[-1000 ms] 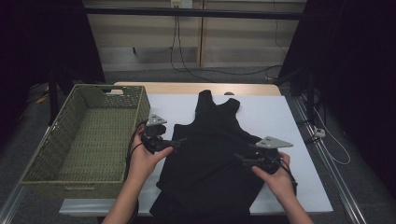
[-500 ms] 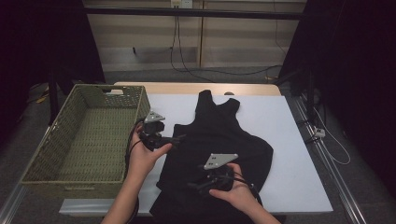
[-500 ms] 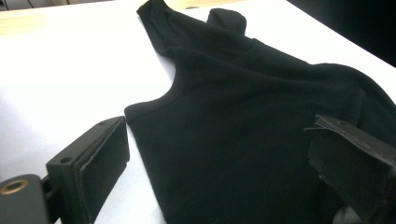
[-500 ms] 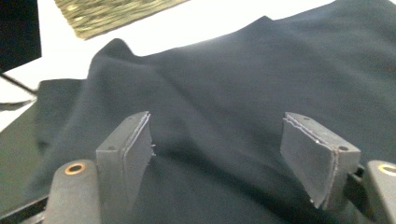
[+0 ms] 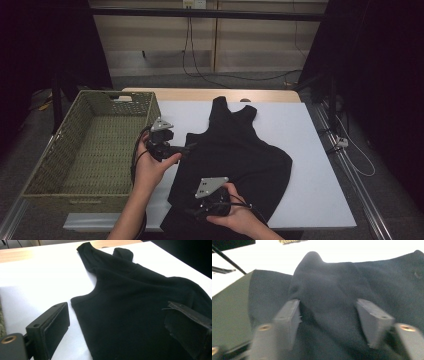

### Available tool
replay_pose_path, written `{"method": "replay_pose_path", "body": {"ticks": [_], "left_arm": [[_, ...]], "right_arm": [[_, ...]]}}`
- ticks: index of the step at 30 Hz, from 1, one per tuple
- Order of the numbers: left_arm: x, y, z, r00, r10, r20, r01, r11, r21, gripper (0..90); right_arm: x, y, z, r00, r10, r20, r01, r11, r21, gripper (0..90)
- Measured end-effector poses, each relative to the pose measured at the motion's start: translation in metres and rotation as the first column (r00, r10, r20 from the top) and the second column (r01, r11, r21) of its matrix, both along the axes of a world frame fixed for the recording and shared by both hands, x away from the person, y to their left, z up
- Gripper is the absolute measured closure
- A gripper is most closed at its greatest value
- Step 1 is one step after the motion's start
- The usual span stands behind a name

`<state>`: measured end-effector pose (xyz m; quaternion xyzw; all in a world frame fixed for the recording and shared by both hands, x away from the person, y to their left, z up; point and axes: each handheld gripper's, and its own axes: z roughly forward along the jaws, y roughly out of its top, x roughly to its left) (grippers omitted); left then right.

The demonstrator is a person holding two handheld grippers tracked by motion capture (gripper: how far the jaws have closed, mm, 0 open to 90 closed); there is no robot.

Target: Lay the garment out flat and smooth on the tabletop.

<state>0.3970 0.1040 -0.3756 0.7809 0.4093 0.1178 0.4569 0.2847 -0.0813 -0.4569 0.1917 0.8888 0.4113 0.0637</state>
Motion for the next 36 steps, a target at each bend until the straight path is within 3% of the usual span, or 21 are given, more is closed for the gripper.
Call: {"method": "replay_pose_path", "body": {"ticks": [1,3,6,7,11,13,14,15,16,17,18,19,20,22,27,28,30,32,33,35,36], "left_arm": [[-0.001,-0.001,0.0,1.0,0.008,0.001,-0.008,0.9999,-0.011,6.5],[0.0,0.003,0.002,0.9996,-0.026,0.008,0.026,0.9989,0.039,6.5],[0.0,0.003,0.002,0.9996,-0.025,0.009,0.025,0.9993,0.028,6.5],[-0.001,0.0,0.001,1.0,0.006,0.006,-0.006,0.9998,-0.017,6.6],[-0.001,0.0,0.001,1.0,0.006,0.005,-0.006,0.9999,-0.014,6.6],[-0.001,0.0,0.001,1.0,0.006,0.002,-0.006,0.9999,-0.014,6.6],[-0.001,0.003,0.003,0.9997,-0.022,0.007,0.021,0.9993,0.03,6.7],[0.0,0.005,0.004,0.9995,-0.031,0.007,0.03,0.9986,0.043,6.7],[-0.002,0.001,0.003,1.0,0.004,0.006,-0.004,0.9998,-0.018,6.8],[-0.002,0.001,0.003,1.0,0.005,0.004,-0.005,0.9998,-0.021,6.8],[0.0,0.004,0.004,0.9997,-0.023,0.011,0.023,0.9995,0.024,6.8],[-0.002,0.001,0.003,1.0,0.004,0.004,-0.004,0.9998,-0.022,6.8],[-0.001,0.001,0.002,1.0,0.004,0.005,-0.004,0.9998,-0.02,6.8],[0.0,0.005,0.003,0.9994,-0.035,0.006,0.035,0.9986,0.04,6.8],[-0.002,-0.001,0.003,0.9999,-0.004,0.009,0.005,0.9999,-0.016,6.8],[-0.002,-0.001,0.003,0.9999,-0.005,0.009,0.005,0.9998,-0.017,6.9],[-0.001,0.003,0.004,0.9991,-0.04,0.013,0.04,0.9987,0.032,6.9],[-0.001,0.002,0.004,0.9996,-0.026,0.011,0.026,0.9995,0.016,6.9],[-0.002,-0.001,0.003,0.9999,-0.004,0.009,0.004,0.9999,-0.015,6.9],[-0.002,-0.001,0.003,1.0,-0.002,0.009,0.002,0.9999,-0.016,6.9],[-0.001,0.003,0.003,0.9992,-0.038,0.012,0.038,0.9986,0.037,6.9]], "right_arm": [[0.0,0.001,0.0,0.9999,0.004,0.011,-0.004,1.0,-0.002,44.3],[0.0,0.003,0.0,1.0,-0.001,0.005,0.001,1.0,0.002,51.4],[0.0,0.006,0.0,0.9995,0.013,0.027,-0.013,1.0,-0.001,66.6],[-0.001,0.007,0.0,0.9994,0.027,0.023,-0.027,1.0,0.004,73.1],[-0.003,0.008,0.0,0.9986,0.048,0.023,-0.048,0.999,0.008,87.4],[-0.001,0.007,0.0,0.9984,0.054,0.017,-0.054,0.998,0.017,88.9],[-0.001,0.006,0.0,0.9978,0.064,0.017,-0.065,0.998,0.02,89.0],[-0.001,0.005,0.001,0.9977,0.067,-0.005,-0.067,0.997,0.024,89.0],[-0.001,0.004,0.001,0.9964,0.083,-0.017,-0.083,0.996,0.031,89.0],[-0.003,0.004,0.001,0.9945,0.1,-0.034,-0.098,0.995,0.035,89.1],[-0.004,0.003,0.002,0.9924,0.117,-0.038,-0.116,0.993,0.036,89.2],[-0.007,0.002,0.003,0.9903,0.131,-0.047,-0.13,0.991,0.037,89.2],[-0.01,0.002,0.003,0.9872,0.151,-0.052,-0.149,0.988,0.042,89.2],[-0.015,0.0,0.004,0.986,0.155,-0.063,-0.152,0.987,0.048,89.3],[-0.021,-0.008,0.005,0.9788,0.188,-0.082,-0.182,0.98,0.078,89.4],[-0.023,-0.01,0.007,0.9779,0.189,-0.088,-0.182,0.979,0.088,89.4],[-0.025,-0.015,0.012,0.9787,0.192,-0.073,-0.183,0.976,0.116,89.4],[-0.026,-0.02,0.018,0.9765,0.205,-0.066,-0.195,0.971,0.135,89.5],[-0.026,-0.022,0.02,0.9762,0.206,-0.068,-0.193,0.969,0.157,89.5],[-0.027,-0.027,0.024,0.9716,0.225,-0.073,-0.208,0.961,0.184,89.5],[-0.028,-0.029,0.026,0.9723,0.223,-0.071,-0.206,0.96,0.188,89.5]]}}
